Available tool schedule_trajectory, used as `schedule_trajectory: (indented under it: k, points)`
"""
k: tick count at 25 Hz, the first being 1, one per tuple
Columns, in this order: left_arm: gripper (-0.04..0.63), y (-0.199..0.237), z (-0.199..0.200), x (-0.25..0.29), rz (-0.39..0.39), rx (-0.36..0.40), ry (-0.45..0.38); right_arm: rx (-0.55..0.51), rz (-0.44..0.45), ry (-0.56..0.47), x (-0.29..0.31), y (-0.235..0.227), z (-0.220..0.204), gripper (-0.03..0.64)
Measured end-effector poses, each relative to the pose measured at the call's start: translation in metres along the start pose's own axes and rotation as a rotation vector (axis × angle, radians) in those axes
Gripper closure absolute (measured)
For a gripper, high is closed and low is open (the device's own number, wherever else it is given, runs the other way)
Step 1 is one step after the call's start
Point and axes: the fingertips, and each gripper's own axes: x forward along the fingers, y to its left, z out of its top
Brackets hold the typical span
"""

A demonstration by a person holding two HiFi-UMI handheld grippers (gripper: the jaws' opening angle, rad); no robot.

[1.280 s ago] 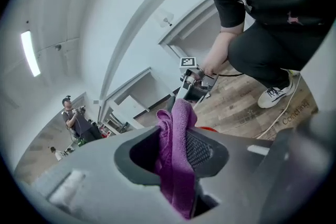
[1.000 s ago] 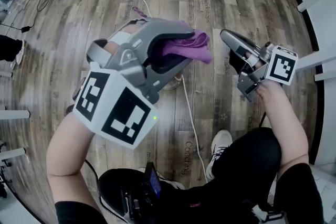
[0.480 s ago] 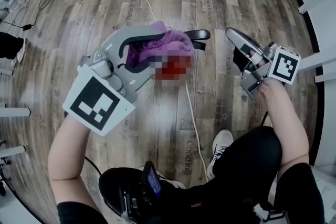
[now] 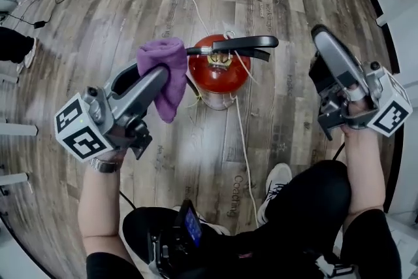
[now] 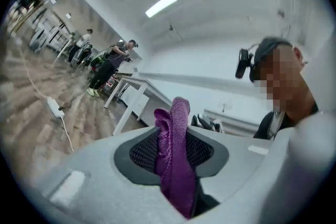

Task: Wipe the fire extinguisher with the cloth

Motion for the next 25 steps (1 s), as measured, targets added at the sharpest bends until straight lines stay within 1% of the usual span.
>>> schedule_trajectory:
  k: [2,4,6,7,9,11,14,16,19,20,21,23,25]
  points:
    - [0.479,-0.011,0.006,-0.004,-0.049,-0.135,-0.097,0.009,0.111,0.073,0.019,0.033,-0.015,0.533]
    - [0.479,-0.026,0.007,-0.002,-0.097,-0.237,-0.15,0.014,0.179,0.174,0.036,0.055,-0.042,0.514]
    - [0.478,-0.043,0.004,0.003,-0.136,-0.307,-0.175,0.018,0.222,0.282,0.049,0.071,-0.073,0.48]
    - [0.477,-0.052,0.002,0.006,-0.148,-0.326,-0.179,0.022,0.235,0.331,0.055,0.078,-0.089,0.469]
    - [0.477,-0.065,-0.005,0.01,-0.16,-0.336,-0.172,0.035,0.245,0.401,0.062,0.086,-0.112,0.446]
    - [0.476,-0.073,-0.012,0.014,-0.162,-0.321,-0.155,0.055,0.242,0.437,0.066,0.089,-0.126,0.429]
    - [0.475,-0.076,-0.018,0.015,-0.132,-0.266,-0.134,0.108,0.255,0.443,0.07,0.094,-0.132,0.422]
    - [0.472,-0.077,-0.018,0.016,-0.116,-0.238,-0.13,0.122,0.254,0.444,0.073,0.096,-0.134,0.422]
    - [0.469,-0.082,-0.018,0.018,-0.129,-0.239,-0.134,0.151,0.255,0.447,0.072,0.094,-0.138,0.465]
    - [0.465,-0.082,-0.018,0.018,-0.139,-0.247,-0.137,0.166,0.26,0.444,0.071,0.094,-0.138,0.511]
    - [0.463,-0.083,-0.018,0.018,-0.149,-0.257,-0.139,0.175,0.265,0.442,0.07,0.093,-0.137,0.534]
    - [0.456,-0.083,-0.018,0.018,-0.161,-0.265,-0.14,0.159,0.268,0.436,0.067,0.092,-0.133,0.551]
    - [0.456,-0.081,-0.019,0.016,-0.155,-0.248,-0.142,0.131,0.247,0.41,0.059,0.084,-0.122,0.554]
